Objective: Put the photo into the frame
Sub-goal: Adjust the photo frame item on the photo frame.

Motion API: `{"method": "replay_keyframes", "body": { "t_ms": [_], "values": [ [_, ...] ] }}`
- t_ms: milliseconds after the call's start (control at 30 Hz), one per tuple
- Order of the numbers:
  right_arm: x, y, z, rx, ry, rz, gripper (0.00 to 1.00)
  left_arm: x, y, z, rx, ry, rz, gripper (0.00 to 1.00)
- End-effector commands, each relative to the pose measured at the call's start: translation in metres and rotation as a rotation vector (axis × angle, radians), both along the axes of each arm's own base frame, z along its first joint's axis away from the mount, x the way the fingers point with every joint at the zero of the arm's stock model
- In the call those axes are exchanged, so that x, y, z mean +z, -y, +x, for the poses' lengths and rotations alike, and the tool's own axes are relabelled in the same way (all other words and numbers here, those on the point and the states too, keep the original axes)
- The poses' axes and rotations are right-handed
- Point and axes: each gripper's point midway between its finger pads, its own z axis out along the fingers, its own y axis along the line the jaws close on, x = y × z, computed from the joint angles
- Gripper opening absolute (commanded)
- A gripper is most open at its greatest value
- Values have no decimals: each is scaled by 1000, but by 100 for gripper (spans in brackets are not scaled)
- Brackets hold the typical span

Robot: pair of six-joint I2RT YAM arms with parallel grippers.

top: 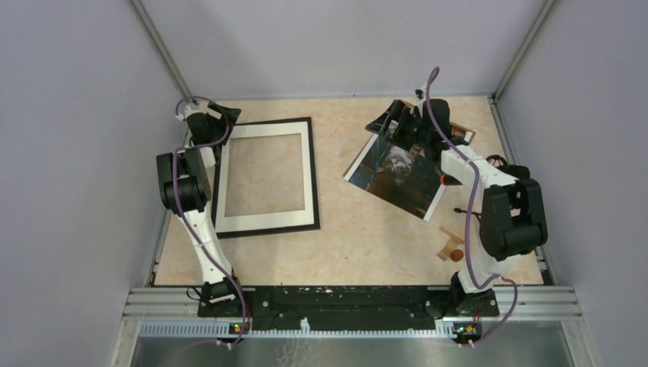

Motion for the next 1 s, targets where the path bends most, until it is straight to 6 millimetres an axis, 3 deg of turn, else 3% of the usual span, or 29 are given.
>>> {"method": "replay_keyframes", "body": {
  "t_ms": [0, 133, 267, 433, 500, 800, 967],
  "values": [
    [19, 2, 12, -2, 69, 19, 99, 47, -3, 15, 0, 106, 22, 97],
    [19, 2, 12, -3, 70, 19, 99, 26, -12, 17, 58, 52, -1, 97],
    [17, 2, 13, -1, 65, 19, 99, -14, -11, 17, 70, -40, -85, 97],
    [15, 1, 13, 0, 62, 18, 99, -56, -14, 2, 123, -175, -117, 99],
    [16, 1, 13, 0, 62, 19, 99, -62, -17, -5, 139, -225, -94, 99],
    [16, 0, 13, 5, 61, 24, 99, -53, -29, -20, 182, -289, -8, 99],
    [15, 0, 14, 7, 60, 25, 99, -16, -12, -1, 31, -140, 16, 99]
  ]
}}
